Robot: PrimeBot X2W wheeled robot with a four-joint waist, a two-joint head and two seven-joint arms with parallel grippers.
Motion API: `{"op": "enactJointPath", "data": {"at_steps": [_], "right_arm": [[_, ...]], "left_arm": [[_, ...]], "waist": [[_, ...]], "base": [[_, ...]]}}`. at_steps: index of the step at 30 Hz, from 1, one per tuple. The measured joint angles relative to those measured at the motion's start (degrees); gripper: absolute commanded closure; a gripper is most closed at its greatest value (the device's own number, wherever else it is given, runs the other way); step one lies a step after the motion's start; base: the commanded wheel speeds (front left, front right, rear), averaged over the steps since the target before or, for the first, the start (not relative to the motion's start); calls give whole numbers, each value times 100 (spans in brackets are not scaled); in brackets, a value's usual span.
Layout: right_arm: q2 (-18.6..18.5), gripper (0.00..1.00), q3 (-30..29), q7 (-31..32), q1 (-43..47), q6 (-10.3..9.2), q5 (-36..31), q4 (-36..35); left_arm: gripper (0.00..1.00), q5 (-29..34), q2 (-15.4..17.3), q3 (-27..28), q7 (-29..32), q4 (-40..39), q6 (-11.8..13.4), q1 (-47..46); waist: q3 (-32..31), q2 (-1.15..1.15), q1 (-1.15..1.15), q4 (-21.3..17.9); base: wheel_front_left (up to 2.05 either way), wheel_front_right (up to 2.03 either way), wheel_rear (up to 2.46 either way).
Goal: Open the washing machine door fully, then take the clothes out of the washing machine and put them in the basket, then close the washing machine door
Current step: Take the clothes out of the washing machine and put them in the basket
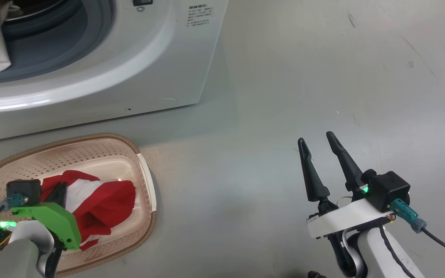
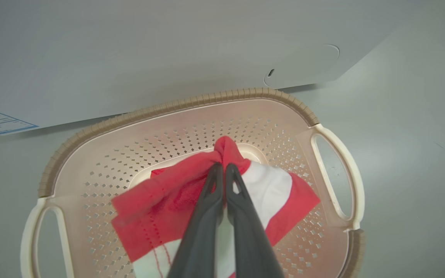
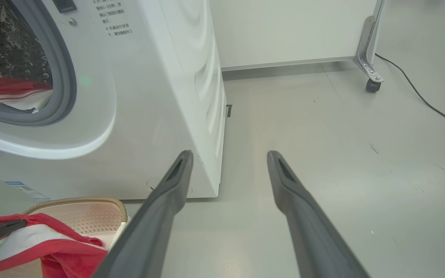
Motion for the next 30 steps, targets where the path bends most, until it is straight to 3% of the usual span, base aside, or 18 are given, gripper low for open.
{"op": "enactJointPath", "data": {"at_steps": [15,16,17,30], "right_arm": [[49,0,-127,0,-221,-66,10,-35],[48,0,-142,0,-223,-66,9,-32],[48,0,-147,0,-224,-66,9,-27],[54,0,-214,0,-250,-65,9,92]], "left_arm": [[100,47,24,51,-147,689,25,-319],[60,42,-19,42,-129,753,25,-319],[0,41,-55,23,-125,795,24,-319],[0,91,-287,-141,-452,1054,9,-430]], "waist": [[467,0,0,-304],[456,0,0,-291],[440,0,0,-274],[124,0,0,-51]], "base": [[0,0,0],[0,0,0],[0,0,0],[0,0,0]]}}
